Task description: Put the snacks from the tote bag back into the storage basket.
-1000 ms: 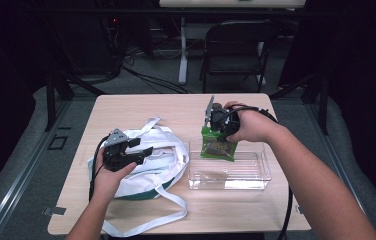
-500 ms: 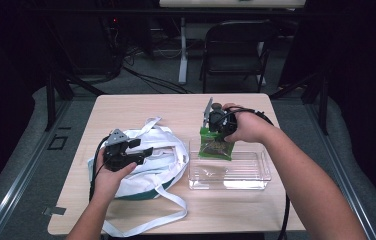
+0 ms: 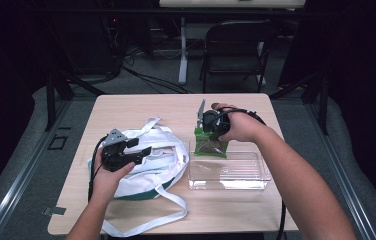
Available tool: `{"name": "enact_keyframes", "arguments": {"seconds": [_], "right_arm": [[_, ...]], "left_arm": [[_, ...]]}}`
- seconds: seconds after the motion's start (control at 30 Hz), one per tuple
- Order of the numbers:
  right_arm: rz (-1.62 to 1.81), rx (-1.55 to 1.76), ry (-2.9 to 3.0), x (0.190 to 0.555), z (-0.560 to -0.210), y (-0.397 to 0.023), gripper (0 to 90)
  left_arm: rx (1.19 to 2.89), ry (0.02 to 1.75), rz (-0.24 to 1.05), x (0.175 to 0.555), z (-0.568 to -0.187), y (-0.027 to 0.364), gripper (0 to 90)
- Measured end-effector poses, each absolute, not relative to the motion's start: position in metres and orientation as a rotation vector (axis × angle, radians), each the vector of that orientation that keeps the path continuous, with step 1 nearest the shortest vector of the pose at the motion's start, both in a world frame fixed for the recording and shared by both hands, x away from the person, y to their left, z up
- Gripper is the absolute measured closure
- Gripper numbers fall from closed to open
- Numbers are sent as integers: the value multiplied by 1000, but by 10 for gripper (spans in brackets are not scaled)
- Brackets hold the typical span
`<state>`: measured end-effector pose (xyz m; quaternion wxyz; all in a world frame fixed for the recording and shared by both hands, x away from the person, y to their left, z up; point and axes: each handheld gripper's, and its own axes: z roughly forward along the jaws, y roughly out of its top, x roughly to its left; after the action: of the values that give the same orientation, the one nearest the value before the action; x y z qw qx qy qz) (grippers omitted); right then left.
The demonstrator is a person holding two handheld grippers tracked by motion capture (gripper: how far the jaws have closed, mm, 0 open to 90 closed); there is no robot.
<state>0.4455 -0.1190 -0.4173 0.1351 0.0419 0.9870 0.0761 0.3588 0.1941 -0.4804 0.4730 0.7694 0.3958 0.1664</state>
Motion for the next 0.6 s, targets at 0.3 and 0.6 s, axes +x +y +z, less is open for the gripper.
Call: {"name": "enact_keyframes", "arguments": {"seconds": [0.3,0.6], "right_arm": [[219,94,2850,450,-423,-113,736],[217,73,2847,454,-430,-106,735]], "left_arm": [[1875,983,417,357,-480,198,381],[1870,993,427,355,-480,202,382]]}}
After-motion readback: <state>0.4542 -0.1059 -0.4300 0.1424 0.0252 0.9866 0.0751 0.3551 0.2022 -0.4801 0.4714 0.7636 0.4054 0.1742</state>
